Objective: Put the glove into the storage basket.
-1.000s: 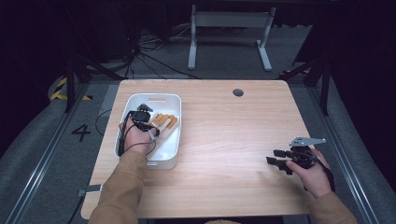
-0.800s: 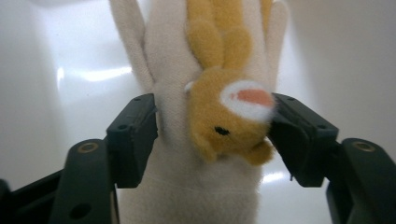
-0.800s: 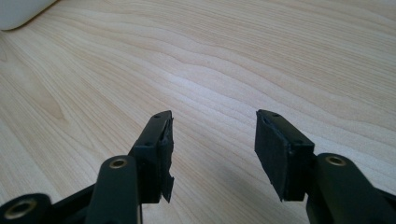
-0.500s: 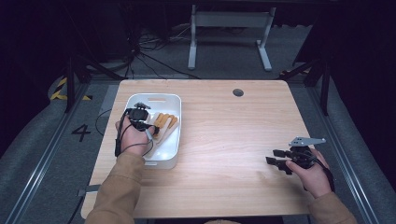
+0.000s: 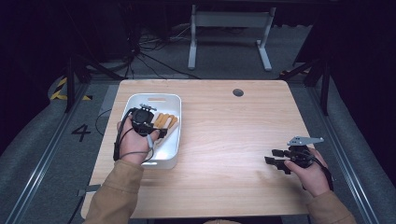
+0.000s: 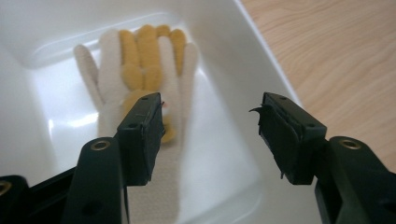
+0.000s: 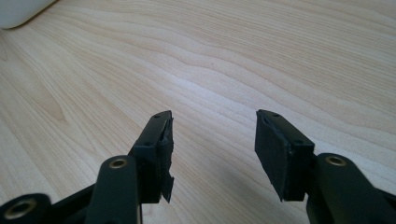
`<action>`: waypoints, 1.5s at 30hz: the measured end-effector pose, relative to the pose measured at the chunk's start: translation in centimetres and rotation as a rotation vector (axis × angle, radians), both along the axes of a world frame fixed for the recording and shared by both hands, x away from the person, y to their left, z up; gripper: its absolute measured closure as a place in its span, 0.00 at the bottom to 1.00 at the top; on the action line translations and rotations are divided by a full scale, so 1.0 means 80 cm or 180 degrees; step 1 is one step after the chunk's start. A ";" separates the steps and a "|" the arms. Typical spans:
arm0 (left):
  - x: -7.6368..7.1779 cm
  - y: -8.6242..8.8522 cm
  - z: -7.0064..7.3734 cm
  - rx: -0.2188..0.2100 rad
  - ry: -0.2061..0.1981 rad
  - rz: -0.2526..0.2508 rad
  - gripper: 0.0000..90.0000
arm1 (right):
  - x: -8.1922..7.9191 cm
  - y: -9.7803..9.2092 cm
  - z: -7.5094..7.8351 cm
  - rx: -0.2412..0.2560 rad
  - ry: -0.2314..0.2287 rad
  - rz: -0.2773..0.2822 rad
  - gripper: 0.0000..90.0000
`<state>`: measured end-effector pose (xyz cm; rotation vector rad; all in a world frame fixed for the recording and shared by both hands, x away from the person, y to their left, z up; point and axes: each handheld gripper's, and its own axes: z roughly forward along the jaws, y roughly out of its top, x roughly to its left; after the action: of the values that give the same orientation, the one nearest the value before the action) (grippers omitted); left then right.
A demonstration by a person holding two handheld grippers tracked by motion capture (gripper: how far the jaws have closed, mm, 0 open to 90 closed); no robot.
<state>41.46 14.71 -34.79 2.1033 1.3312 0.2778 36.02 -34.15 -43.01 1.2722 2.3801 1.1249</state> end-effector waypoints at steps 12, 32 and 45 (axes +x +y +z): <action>-0.044 -0.051 0.019 -0.0004 -0.0101 -0.0545 0.44 | 0.001 0.001 0.000 -0.0005 0.0005 0.0027 0.53; -0.078 -0.125 -0.013 -0.0061 0.0061 -0.1337 0.41 | 0.000 -0.003 -0.005 -0.0022 0.0060 0.0048 0.52; -0.088 -0.144 -0.051 -0.0133 0.0015 -0.1626 0.39 | -0.001 -0.001 -0.012 -0.0067 0.0091 0.0100 0.51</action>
<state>34.44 3.21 -38.83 2.3182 0.7525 0.0271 35.96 -34.24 -43.99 1.2567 2.4344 1.0945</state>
